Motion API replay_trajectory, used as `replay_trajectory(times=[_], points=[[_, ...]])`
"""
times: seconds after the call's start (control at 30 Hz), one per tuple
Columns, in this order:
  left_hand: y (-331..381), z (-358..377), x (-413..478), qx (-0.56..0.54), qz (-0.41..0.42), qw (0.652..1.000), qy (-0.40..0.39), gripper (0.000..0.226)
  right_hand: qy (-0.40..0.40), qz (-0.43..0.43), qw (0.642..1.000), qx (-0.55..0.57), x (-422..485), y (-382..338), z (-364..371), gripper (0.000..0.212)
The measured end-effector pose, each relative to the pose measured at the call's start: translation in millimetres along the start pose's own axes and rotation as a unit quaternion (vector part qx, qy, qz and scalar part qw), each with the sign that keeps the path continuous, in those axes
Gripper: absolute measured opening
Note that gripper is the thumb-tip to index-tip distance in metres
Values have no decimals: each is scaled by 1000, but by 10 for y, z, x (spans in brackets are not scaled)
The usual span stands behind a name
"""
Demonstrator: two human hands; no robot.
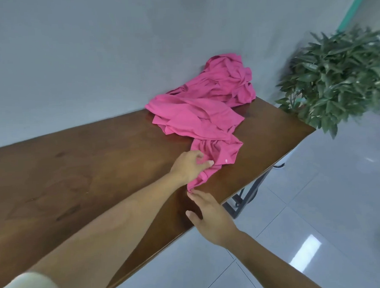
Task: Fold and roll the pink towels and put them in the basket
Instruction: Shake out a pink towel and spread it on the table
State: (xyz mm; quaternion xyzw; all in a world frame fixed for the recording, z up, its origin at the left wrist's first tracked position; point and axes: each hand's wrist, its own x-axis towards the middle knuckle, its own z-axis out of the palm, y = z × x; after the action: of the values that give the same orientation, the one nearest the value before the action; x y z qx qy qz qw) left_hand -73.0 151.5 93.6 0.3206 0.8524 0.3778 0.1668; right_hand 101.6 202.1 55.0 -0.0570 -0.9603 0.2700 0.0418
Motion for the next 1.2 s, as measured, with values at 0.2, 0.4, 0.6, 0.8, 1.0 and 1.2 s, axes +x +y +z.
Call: replay_trajectory(times=[0.2, 0.4, 0.6, 0.8, 1.0, 1.2], points=[[-8, 305, 110, 127, -33, 986, -105, 60, -23, -23, 999, -12, -112, 65, -39, 56], [-161, 352, 28, 111, -33, 989, -96, 28, -21, -23, 998, -48, -283, 386, -236, 36], [-373, 483, -193, 95, -36, 995, -22, 28, 16, 33, 998, -52, -152, 886, -585, 28], [-442, 522, -594, 129, -3, 991, 26, 29, 50, 37, 995, -83, 115, 1123, -776, 41], [-630, 375, -1158, 168, -5, 983, 71, 17, 19, 0, 992, -122, 368, 1246, -662, 60], [-853, 72, -1771, 230, -24, 967, 103, 15, -1, -84, 975, -208, 343, 1371, -266, 60]])
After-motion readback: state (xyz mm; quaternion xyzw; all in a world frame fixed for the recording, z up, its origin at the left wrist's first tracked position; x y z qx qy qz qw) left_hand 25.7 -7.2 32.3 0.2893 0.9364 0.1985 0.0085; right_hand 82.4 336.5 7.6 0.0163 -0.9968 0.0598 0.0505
